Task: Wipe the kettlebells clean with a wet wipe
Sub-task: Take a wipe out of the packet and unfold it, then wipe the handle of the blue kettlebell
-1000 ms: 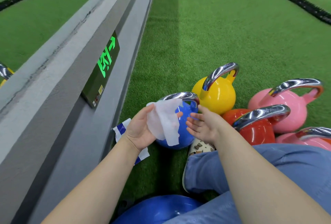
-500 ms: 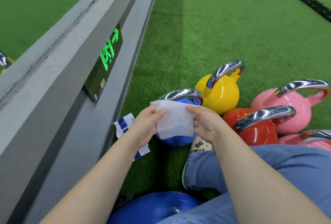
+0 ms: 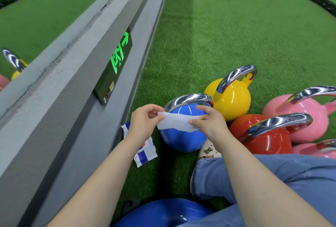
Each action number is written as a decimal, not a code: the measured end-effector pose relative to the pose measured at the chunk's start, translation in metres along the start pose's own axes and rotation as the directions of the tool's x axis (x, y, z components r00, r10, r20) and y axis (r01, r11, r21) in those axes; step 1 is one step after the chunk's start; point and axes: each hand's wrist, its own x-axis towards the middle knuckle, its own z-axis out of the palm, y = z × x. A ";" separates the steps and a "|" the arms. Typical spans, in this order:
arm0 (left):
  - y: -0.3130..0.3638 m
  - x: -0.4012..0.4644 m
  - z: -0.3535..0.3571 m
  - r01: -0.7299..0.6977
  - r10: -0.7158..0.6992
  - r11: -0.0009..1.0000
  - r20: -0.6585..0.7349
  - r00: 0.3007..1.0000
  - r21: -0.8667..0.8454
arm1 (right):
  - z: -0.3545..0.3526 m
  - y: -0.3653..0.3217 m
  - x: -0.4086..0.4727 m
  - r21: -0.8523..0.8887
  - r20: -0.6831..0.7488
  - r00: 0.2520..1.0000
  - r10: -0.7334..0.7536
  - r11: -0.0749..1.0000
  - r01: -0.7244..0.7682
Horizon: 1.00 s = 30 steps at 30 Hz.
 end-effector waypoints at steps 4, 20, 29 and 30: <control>0.001 0.003 -0.003 -0.069 0.084 0.965 -0.048 0.995 0.253 | 0.007 0.003 -0.001 -0.234 -0.034 0.998 -0.049 0.971 0.039; 0.003 0.056 0.069 -0.326 0.297 0.905 0.140 0.944 0.273 | 0.025 -0.007 0.026 0.386 -0.185 0.957 0.225 0.912 -0.140; -0.027 0.065 0.081 -0.267 0.283 0.882 0.017 0.959 0.389 | 0.017 0.034 0.041 -0.453 -0.086 0.988 0.129 0.878 -0.154; -0.032 0.063 0.082 -0.178 0.200 0.938 -0.043 0.979 0.297 | 0.017 0.041 0.039 -0.550 -0.017 0.992 0.128 0.827 -0.116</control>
